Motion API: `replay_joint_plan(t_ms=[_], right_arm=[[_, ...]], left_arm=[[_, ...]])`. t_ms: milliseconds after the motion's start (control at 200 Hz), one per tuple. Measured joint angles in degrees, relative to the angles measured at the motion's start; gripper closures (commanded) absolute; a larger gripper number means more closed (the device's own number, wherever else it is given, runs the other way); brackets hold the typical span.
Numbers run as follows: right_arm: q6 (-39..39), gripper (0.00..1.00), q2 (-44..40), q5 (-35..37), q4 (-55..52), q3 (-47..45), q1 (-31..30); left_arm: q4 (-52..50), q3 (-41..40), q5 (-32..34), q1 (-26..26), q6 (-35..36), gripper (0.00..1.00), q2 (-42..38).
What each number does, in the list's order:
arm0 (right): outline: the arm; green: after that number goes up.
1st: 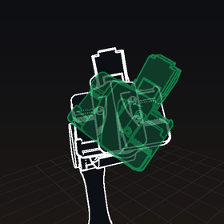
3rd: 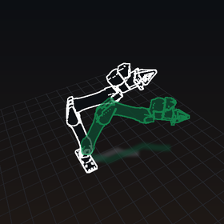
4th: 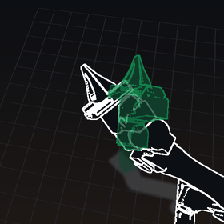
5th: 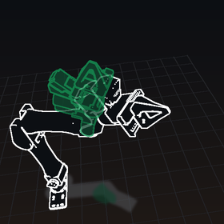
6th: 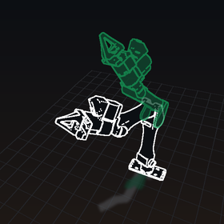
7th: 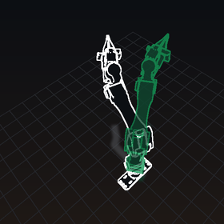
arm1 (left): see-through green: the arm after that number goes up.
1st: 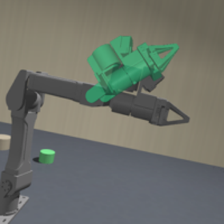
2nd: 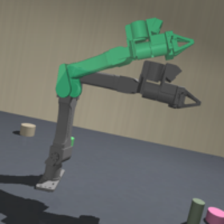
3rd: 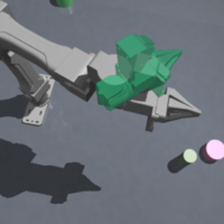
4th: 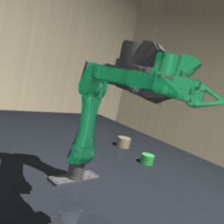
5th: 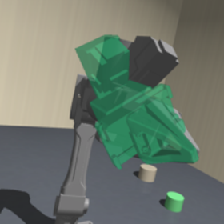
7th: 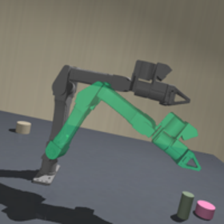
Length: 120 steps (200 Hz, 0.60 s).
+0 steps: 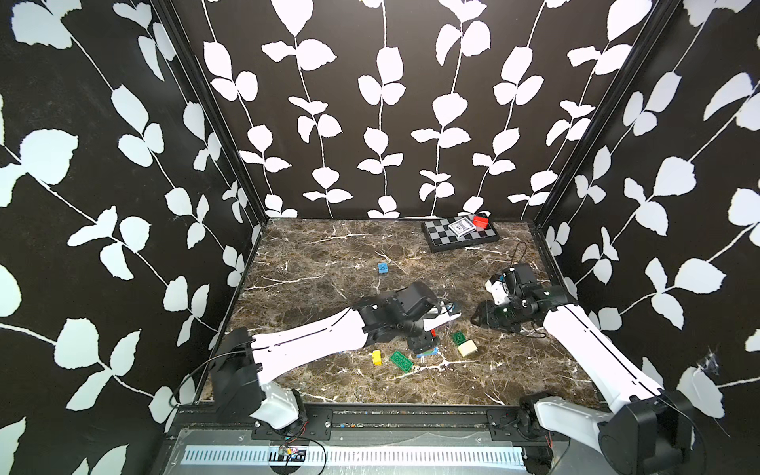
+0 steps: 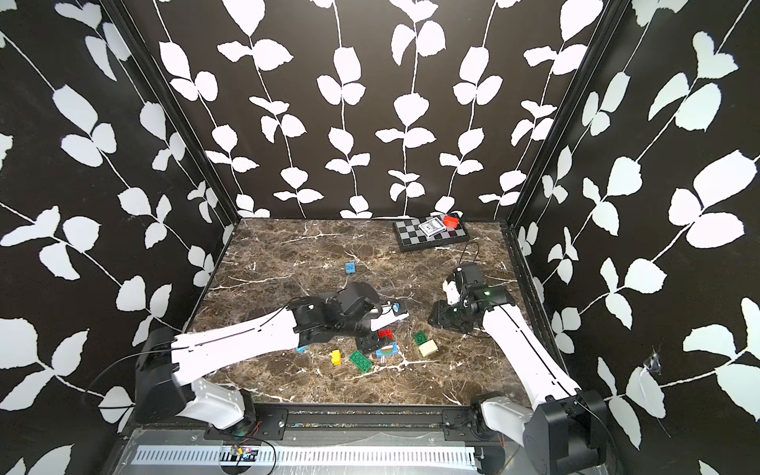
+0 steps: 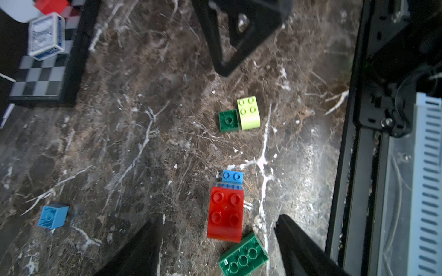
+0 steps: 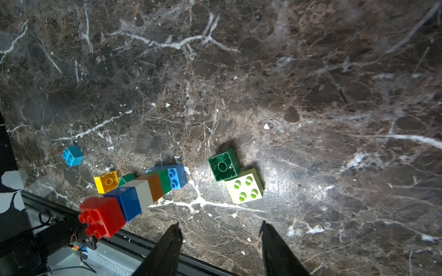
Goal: Assemble the number 1 with lego
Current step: Assemble the lego brick with the lego brick.
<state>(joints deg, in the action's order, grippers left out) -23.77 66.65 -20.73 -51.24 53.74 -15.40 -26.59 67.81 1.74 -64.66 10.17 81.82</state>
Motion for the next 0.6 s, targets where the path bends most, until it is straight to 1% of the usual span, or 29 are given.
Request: replay_joint_plan(t_ms=[80,115,190,295,345,435,600], right_arm=[[0.0,0.44,0.2,-0.6,0.0,0.3,-4.4],[0.0,0.44,0.4,-0.7,0.0,0.6,-7.0],[-0.2,0.44,1.5,-0.7,0.0,1.6,-11.8],[-0.8,0.45,3.1,-0.5,0.7,2.6,-16.7],[-1.5,0.45,3.7,-0.4,1.2,2.7,-18.1],[-2.5,0.45,4.9,-0.1,1.9,3.2,-20.2],[-3.7,0.45,6.7,0.5,3.5,4.8,-22.3]], left_arm=[[2.7,-2.3,3.5,0.8,-4.6,0.27,-2.3],[3.8,-3.5,4.6,1.8,-7.9,0.29,-3.3],[5.8,-6.2,5.4,4.9,-14.4,0.34,-5.0],[9.2,-11.5,5.4,9.2,-23.3,0.36,-7.6],[10.2,-13.7,5.4,10.2,-26.6,0.36,-8.5],[11.0,-16.1,5.1,10.2,-31.0,0.37,-9.3],[11.5,-16.6,5.2,10.1,-35.1,0.37,-9.6]])
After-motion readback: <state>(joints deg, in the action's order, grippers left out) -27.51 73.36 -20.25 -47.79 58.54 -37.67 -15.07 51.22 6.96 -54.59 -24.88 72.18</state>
